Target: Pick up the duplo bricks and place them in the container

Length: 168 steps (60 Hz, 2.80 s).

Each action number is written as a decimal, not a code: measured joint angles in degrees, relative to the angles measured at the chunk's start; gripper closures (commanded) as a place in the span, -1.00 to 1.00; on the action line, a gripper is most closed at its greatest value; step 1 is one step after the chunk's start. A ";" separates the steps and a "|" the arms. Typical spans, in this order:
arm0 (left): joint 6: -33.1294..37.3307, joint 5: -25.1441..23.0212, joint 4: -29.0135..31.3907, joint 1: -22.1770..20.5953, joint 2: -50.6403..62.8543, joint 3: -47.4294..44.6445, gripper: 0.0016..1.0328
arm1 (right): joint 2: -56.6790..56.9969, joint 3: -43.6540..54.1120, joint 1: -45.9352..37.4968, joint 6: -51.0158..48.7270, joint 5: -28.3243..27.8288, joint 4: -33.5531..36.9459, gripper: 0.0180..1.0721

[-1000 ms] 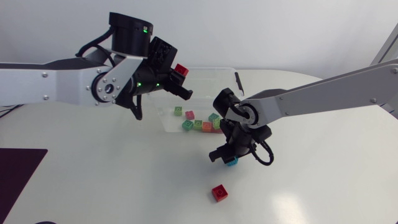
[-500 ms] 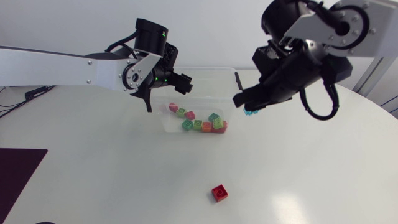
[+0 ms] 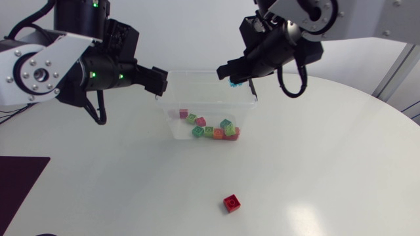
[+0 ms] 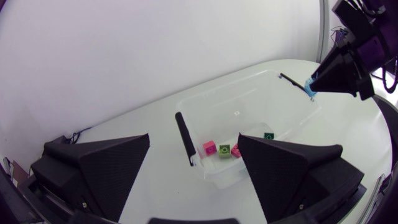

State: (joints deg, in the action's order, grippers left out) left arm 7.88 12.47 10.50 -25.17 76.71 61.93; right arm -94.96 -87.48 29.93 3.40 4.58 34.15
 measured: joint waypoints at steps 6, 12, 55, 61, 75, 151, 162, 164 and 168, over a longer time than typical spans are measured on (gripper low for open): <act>-0.66 0.00 0.13 -0.02 -3.82 -4.13 -0.92 | -4.79 -1.79 0.55 -0.87 0.33 -3.13 0.27; -1.49 0.07 0.09 -0.26 -8.39 -7.67 -0.92 | -9.42 -3.34 0.72 -2.25 1.66 -5.86 -0.70; -1.64 1.99 -7.32 0.74 -37.38 -31.26 -0.92 | 10.45 24.15 5.97 0.83 -2.54 7.82 -0.91; -1.66 1.99 -6.64 0.76 -40.87 -33.27 -0.92 | 8.02 25.88 9.57 2.40 -3.08 8.11 -0.91; -1.66 2.03 -2.93 1.29 -48.85 -37.27 -0.92 | -1.64 29.22 14.60 5.14 -3.13 7.65 -0.81; -1.88 2.43 9.77 19.10 -76.83 -47.80 -0.92 | 9.38 16.11 7.23 2.27 -0.63 15.17 0.29; -1.86 2.43 3.04 22.86 -76.85 -50.05 -0.92 | 10.64 5.79 4.81 -0.15 0.90 12.87 0.29; -1.86 2.43 1.99 22.86 -76.85 -50.64 -0.92 | 10.62 4.83 4.81 -0.44 1.09 11.82 0.29; -1.86 2.43 -0.09 22.86 -76.85 -51.87 -0.92 | 10.38 3.52 4.52 -0.94 1.49 8.79 0.29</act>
State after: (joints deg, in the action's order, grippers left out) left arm 6.02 14.90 10.41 -2.31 -0.14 10.07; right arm -84.58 -83.96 34.46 2.46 6.07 42.94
